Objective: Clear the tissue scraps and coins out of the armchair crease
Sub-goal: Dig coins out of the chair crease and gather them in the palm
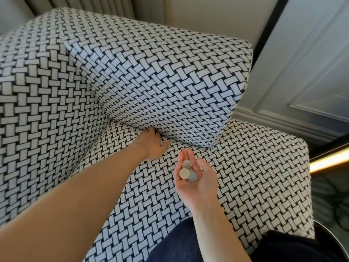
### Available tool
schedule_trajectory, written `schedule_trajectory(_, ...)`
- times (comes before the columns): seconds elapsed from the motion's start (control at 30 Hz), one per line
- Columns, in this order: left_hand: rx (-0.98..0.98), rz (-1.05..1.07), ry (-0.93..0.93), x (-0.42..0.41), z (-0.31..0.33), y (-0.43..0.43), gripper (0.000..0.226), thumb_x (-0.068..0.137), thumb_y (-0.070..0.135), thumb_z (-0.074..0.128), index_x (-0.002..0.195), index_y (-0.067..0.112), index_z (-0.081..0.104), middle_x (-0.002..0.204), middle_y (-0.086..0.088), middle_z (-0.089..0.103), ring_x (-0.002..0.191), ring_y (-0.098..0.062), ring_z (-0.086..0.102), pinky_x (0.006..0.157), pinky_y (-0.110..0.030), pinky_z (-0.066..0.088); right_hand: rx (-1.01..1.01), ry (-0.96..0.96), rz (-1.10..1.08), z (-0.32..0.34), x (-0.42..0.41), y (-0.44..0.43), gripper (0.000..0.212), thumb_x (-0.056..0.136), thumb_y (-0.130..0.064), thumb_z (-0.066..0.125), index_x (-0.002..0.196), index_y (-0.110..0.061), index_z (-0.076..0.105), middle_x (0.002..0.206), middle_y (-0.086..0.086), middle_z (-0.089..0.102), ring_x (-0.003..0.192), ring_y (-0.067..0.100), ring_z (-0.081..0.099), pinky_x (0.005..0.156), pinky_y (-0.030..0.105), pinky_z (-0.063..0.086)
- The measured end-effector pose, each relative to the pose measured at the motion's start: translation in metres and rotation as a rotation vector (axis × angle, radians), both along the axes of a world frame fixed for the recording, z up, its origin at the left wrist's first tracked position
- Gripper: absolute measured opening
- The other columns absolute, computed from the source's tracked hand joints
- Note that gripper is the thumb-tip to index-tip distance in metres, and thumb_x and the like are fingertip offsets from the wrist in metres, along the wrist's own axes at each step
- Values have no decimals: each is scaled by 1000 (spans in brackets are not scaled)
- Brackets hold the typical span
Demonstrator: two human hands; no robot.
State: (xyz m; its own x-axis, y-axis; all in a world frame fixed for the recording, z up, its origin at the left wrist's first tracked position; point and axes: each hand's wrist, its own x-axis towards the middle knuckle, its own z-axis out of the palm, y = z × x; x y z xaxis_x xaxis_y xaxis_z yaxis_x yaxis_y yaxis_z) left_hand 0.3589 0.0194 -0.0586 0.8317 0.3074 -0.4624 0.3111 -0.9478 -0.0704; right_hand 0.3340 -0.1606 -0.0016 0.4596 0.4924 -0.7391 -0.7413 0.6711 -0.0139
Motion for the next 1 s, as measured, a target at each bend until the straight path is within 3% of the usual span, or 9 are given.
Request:
schedule_trajectory(0.23,87,64,13,1,-6,-11,76,94,54,12,145,0,23,148,-19,30,138,-33,26,116,-42,20,5,2,-2,2,-1,0,31,95,-18,45,106,1,66,101,15,72,91,24,70,72,27,56)
schedule_trajectory(0.53,126,126,56,3,-1,-17,77,93,56,12,147,1,19,154,-17,22,143,-30,18,117,-40,14,10,-1,-2,3,-2,0,30,94,-17,46,104,2,66,100,15,72,85,23,71,64,25,57)
schedule_trajectory(0.77,121,121,55,7,3,-11,83,90,65,13,150,7,14,157,-8,15,145,-25,9,118,-40,10,19,11,-5,3,-2,-2,28,93,-15,47,104,2,67,100,15,72,84,24,71,68,26,57)
schedule_trajectory(1.0,212,195,149,22,-1,-23,77,92,59,8,149,9,17,153,-11,26,140,-26,23,110,-40,24,9,17,-5,0,0,-2,30,94,-16,45,104,3,66,101,16,72,85,24,71,72,26,56)
